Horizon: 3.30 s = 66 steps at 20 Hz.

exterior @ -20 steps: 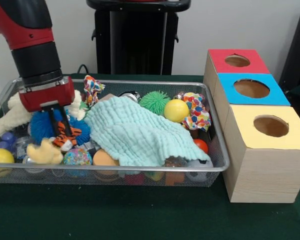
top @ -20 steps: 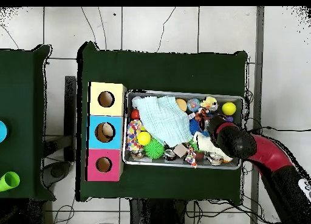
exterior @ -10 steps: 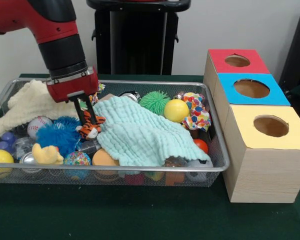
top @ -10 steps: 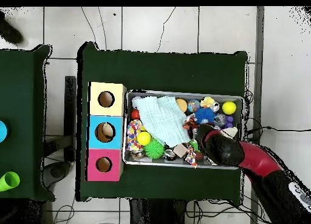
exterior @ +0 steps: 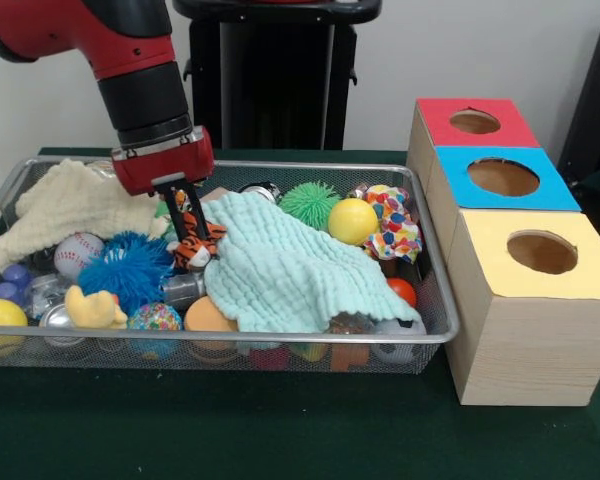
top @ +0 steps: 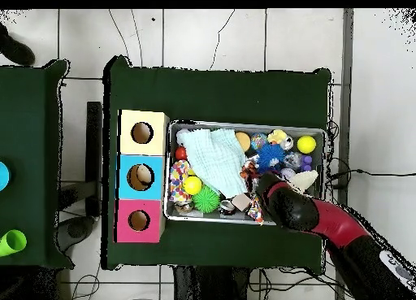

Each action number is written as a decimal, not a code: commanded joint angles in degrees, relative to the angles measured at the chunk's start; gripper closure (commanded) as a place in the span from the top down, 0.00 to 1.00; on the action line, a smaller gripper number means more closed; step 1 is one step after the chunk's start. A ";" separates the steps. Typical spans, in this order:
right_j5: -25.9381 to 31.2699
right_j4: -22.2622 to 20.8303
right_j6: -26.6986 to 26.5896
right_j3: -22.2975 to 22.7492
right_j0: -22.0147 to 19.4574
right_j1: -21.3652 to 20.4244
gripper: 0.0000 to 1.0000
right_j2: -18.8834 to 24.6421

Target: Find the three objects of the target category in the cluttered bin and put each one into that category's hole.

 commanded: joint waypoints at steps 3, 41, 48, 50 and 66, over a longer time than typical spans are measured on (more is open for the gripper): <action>-2.23 3.31 13.07 2.98 1.49 0.29 0.00 -3.06; 1.15 13.31 12.21 3.62 12.41 -7.80 0.00 -8.98; 2.89 16.52 14.32 4.17 17.56 -10.78 0.00 -11.41; 2.53 17.43 14.99 4.45 19.25 -11.35 0.00 -12.56; 1.89 26.25 17.30 6.97 27.94 -13.18 0.00 -16.41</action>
